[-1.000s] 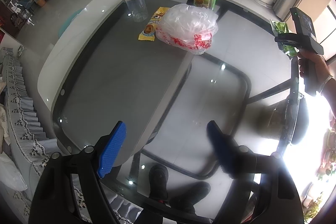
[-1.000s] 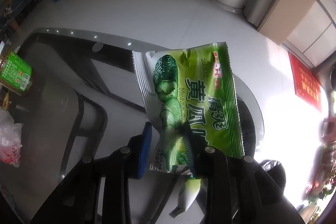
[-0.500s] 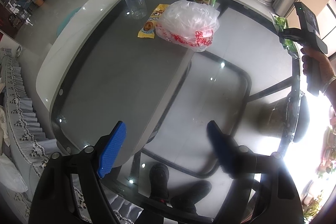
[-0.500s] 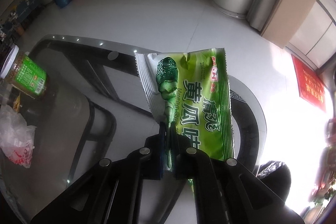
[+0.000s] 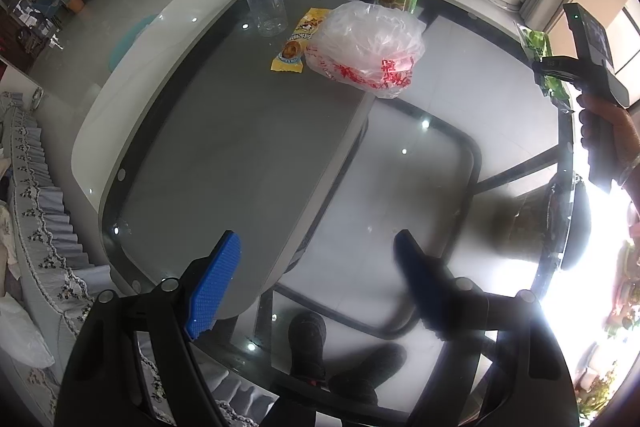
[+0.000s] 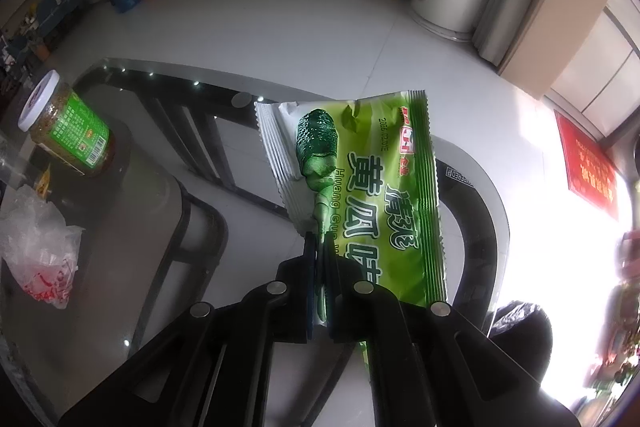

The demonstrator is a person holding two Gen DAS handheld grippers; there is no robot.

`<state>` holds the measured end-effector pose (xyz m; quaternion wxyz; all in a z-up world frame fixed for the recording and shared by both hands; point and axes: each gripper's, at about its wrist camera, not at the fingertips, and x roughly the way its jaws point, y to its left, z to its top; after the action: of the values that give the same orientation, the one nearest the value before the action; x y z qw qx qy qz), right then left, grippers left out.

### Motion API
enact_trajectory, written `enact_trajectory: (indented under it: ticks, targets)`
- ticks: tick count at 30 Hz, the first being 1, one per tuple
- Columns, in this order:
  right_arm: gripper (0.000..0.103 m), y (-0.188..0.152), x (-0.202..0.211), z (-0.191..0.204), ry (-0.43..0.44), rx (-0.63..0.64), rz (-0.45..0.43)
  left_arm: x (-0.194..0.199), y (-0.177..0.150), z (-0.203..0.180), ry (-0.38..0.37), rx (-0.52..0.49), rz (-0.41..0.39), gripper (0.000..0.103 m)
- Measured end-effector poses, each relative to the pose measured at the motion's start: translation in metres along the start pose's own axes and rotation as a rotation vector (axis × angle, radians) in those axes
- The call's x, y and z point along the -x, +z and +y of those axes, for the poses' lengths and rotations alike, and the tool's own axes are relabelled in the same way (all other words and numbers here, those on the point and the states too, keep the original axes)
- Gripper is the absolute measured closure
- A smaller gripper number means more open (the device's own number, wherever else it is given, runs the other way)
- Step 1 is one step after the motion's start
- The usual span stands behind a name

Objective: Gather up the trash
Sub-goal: 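Carry the held green packet with the right gripper over the trash bin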

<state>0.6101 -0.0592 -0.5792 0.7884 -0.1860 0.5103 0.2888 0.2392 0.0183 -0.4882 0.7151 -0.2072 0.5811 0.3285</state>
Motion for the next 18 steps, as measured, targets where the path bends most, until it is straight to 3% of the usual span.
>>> enact_trajectory:
  ticks: [18]
  targets:
    - [0.100,-0.025,0.031,-0.013,-0.029,-0.008,-0.003,0.015,-0.005,-0.015,-0.017,-0.036,-0.020,0.025]
